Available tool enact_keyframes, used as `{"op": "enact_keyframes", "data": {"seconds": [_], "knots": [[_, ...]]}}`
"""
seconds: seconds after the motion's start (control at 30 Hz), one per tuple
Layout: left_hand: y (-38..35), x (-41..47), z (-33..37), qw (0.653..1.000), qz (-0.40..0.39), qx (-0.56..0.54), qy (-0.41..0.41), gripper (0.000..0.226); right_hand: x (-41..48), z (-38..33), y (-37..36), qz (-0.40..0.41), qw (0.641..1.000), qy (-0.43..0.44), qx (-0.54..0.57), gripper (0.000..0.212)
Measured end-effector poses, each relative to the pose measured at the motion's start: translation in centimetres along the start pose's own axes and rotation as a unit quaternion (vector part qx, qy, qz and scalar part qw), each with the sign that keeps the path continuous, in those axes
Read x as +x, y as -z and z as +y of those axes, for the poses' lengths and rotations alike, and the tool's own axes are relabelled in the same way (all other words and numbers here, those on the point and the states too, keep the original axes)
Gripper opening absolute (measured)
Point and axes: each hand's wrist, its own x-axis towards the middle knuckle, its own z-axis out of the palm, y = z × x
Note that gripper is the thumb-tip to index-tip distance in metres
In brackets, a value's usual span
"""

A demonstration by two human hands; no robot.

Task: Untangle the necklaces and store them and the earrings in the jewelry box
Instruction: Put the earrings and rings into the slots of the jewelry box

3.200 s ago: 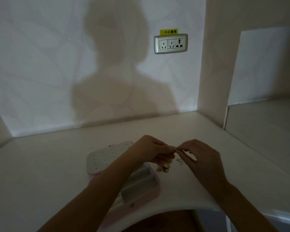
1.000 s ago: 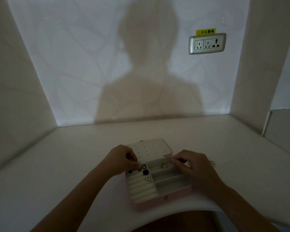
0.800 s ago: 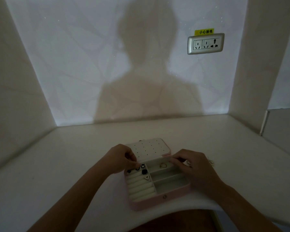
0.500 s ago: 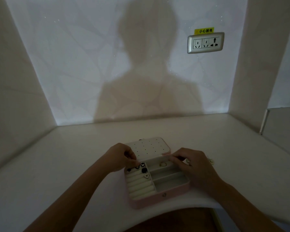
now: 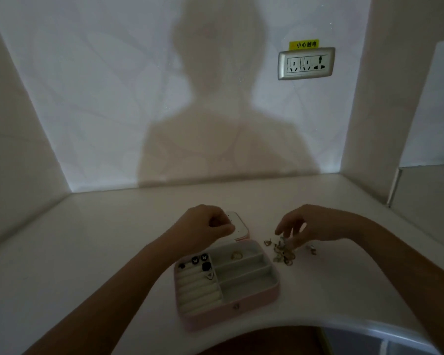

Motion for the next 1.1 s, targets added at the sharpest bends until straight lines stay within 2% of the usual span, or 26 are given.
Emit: {"op": "enact_keyframes", "data": {"seconds": [0.07,0.17,0.27,0.37,0.5,0.77,0.87,1.0,1.1], "knots": [[-0.6,1.1,1.1,0.999,-0.024,-0.005,-0.031,0.002,0.8,-0.1,0.4,-0.016,1.000,0.008,-0.015,0.023],[-1.1,3.0,2.6,0.996,-0.062,0.007,-0.065,0.007,1.6,-0.3,0.4,0.006,1.000,0.025,0.004,0.018],[-1.8,4.7,3.7,0.993,-0.096,0.022,-0.069,0.014,1.7,-0.4,0.0,0.019,0.998,0.044,0.038,0.019],[-2.8,6.1,4.2,0.987,-0.141,0.054,-0.062,0.021,1.3,-0.2,-0.6,-0.002,0.999,0.052,0.005,0.020],[-3.8,7.1,4.5,0.977,-0.190,0.079,-0.050,0.026,0.5,0.7,-0.4,-0.041,0.999,0.008,-0.025,0.031],[-5.1,7.7,5.1,0.971,-0.218,0.083,-0.060,0.031,-0.2,2.8,0.9,-0.013,1.000,0.004,-0.011,0.021],[-5.5,7.8,5.1,0.971,-0.213,0.095,-0.058,0.026,-0.5,2.6,1.3,0.005,1.000,0.017,-0.003,0.020],[-5.4,8.0,5.0,0.972,-0.209,0.097,-0.046,0.020,-0.7,1.2,0.8,-0.041,0.998,0.044,0.026,0.020],[-5.3,8.1,4.9,0.970,-0.218,0.102,-0.040,0.023,-0.4,0.3,0.0,-0.046,0.998,0.047,0.019,0.016]]}}
